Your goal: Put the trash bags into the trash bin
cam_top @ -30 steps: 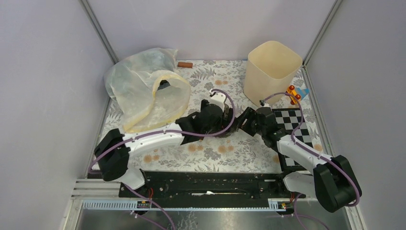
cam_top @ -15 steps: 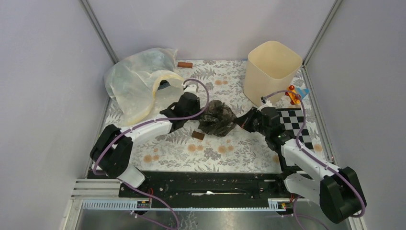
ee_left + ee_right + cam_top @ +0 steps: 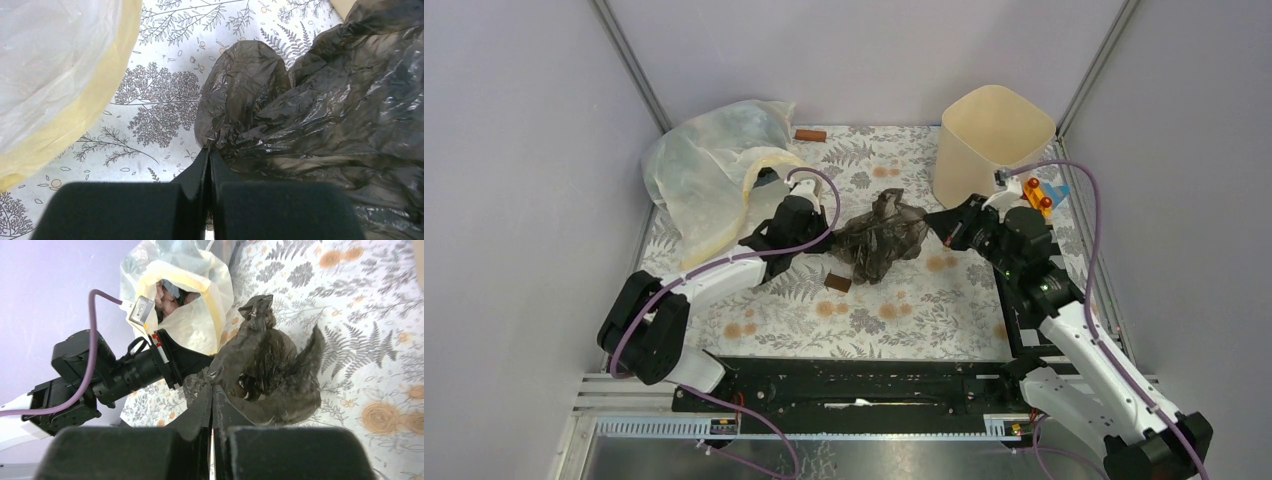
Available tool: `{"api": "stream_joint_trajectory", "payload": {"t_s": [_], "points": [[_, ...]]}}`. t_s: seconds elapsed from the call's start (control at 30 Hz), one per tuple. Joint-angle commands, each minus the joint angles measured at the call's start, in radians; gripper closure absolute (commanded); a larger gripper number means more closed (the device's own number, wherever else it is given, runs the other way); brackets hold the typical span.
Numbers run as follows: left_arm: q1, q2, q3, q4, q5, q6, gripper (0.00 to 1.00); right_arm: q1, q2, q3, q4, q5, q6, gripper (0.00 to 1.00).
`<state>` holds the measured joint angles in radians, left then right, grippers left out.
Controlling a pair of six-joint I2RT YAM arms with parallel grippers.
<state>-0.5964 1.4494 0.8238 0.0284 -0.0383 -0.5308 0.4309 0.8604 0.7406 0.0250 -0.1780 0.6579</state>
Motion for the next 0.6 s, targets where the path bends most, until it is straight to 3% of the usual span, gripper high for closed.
{"api": "stream_joint_trajectory", "payload": {"t_s": [0.0, 0.43, 0.57], "points": [[0.009, 0.011, -0.003, 0.069, 0.029, -0.012, 1.00, -0.003, -0.067, 0.065, -0.116, 0.097, -0.083, 1.00], [0.038, 0.048, 0.011, 0.096, 0.074, -0.004, 1.00, -0.003, -0.142, 0.104, -0.213, 0.154, -0.146, 1.00], [0.039, 0.052, 0.062, 0.128, 0.190, 0.037, 1.00, -0.004, -0.077, 0.102, -0.140, -0.275, -0.202, 1.00]]}}
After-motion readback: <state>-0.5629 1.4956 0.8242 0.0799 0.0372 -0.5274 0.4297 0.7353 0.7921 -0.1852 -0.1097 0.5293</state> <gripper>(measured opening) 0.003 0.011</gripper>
